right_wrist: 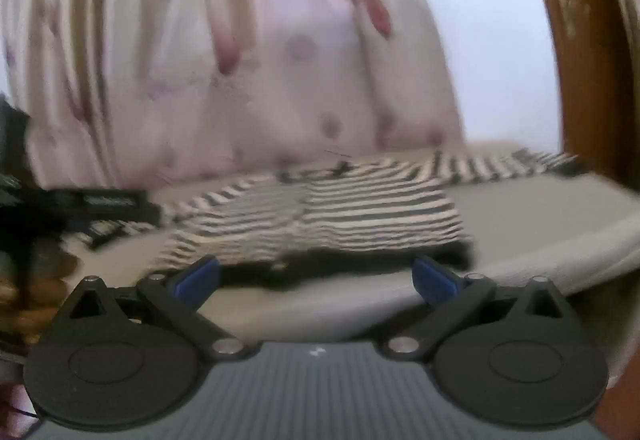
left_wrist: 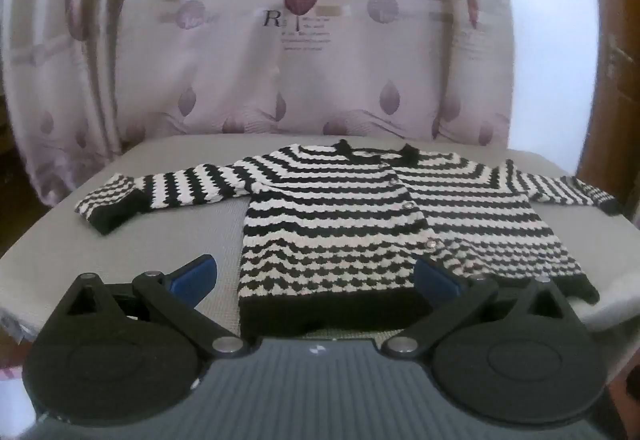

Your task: Fold small clothes

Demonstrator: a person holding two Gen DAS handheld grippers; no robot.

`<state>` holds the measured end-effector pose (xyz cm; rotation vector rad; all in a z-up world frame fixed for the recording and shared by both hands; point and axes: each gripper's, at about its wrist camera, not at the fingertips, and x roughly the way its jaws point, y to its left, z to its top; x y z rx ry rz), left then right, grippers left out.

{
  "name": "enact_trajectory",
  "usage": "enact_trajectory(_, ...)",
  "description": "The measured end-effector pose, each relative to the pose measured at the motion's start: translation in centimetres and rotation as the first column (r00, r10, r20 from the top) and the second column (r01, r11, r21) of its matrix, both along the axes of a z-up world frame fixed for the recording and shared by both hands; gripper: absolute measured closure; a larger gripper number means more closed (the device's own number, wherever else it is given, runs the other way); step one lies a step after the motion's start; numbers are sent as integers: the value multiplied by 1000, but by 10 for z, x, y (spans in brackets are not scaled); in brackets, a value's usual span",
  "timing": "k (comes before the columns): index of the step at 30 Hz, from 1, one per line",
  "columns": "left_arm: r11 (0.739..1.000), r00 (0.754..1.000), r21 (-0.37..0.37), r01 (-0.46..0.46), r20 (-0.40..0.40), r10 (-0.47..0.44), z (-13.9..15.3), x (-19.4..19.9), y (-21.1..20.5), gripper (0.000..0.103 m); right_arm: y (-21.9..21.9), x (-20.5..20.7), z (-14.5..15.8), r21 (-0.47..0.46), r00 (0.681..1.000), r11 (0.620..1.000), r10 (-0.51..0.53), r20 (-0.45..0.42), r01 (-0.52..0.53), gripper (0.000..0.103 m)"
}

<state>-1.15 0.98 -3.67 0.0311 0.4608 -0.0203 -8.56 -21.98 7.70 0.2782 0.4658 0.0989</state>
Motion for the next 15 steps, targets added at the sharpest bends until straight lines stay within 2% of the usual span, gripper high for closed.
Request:
enact_trajectory(3,1000,1000,-8,14,0,-14,8,3,-3,0,7,-4,6,-28,1000,1000,10,26,-9,0)
enact_trajectory(7,1000,1000,-25,14,20,-14,11,1,-3,0,-3,1,7,-26,998,998,53,-36,-54,0)
enact_trajectory(10,999,1000,-30,15,21,-14,11,3,-2,0,6,7,2,-43,997,998,39,-70,-42,0)
enact_trajectory(12,1000,1000,-25,14,21,-14,11,3,-2,0,17,5,-3,-86,999,996,11,-48,-15,0)
enact_trajectory(15,1000,1000,-21,7,12,-6,10,5,-1,0,19,3,4,-166,999,986,36,-4,-36,0)
